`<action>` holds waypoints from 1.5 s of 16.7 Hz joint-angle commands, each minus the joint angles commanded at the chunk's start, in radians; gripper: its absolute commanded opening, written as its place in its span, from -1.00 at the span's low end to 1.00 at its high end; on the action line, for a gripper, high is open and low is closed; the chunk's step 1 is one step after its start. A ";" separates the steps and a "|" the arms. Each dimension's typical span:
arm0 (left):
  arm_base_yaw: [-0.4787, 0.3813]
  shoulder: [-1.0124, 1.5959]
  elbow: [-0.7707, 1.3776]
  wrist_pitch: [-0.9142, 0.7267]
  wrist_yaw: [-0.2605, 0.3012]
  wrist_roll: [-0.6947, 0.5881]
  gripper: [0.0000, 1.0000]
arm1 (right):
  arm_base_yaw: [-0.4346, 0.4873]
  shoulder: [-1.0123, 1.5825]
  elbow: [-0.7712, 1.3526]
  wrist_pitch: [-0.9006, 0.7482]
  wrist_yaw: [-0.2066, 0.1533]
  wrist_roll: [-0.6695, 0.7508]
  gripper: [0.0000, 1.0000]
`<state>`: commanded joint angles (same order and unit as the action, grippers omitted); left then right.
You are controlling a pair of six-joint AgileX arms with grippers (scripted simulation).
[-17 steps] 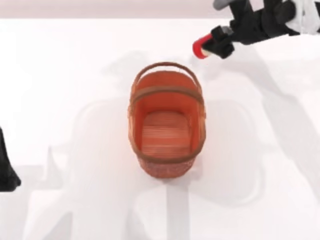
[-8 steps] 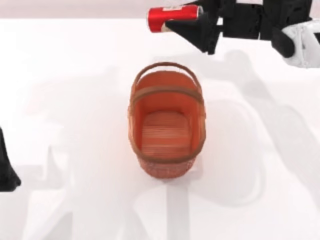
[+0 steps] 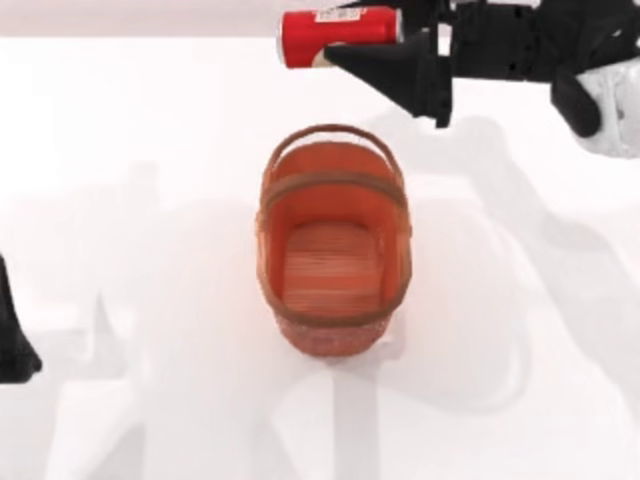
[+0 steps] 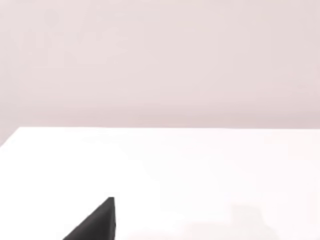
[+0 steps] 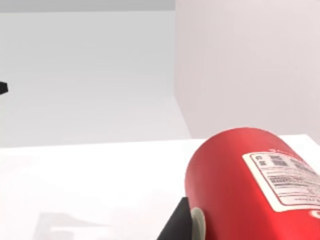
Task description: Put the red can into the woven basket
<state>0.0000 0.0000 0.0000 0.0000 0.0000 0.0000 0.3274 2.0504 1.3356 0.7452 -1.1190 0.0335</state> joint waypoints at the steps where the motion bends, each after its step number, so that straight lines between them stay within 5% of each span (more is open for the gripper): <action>1: 0.000 0.000 0.000 0.000 0.000 0.000 1.00 | 0.000 0.000 0.000 0.000 0.000 0.000 -1.00; 18: 0.000 0.000 0.000 0.000 0.000 0.000 1.00 | 0.005 0.230 -0.098 0.321 0.004 -0.004 -1.00; 25: 0.000 0.000 0.000 0.000 0.000 0.000 1.00 | 0.005 0.230 -0.098 0.321 0.004 -0.004 0.06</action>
<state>0.0000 0.0000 0.0000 0.0000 0.0000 0.0000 0.3322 2.2805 1.2378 1.0661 -1.1149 0.0294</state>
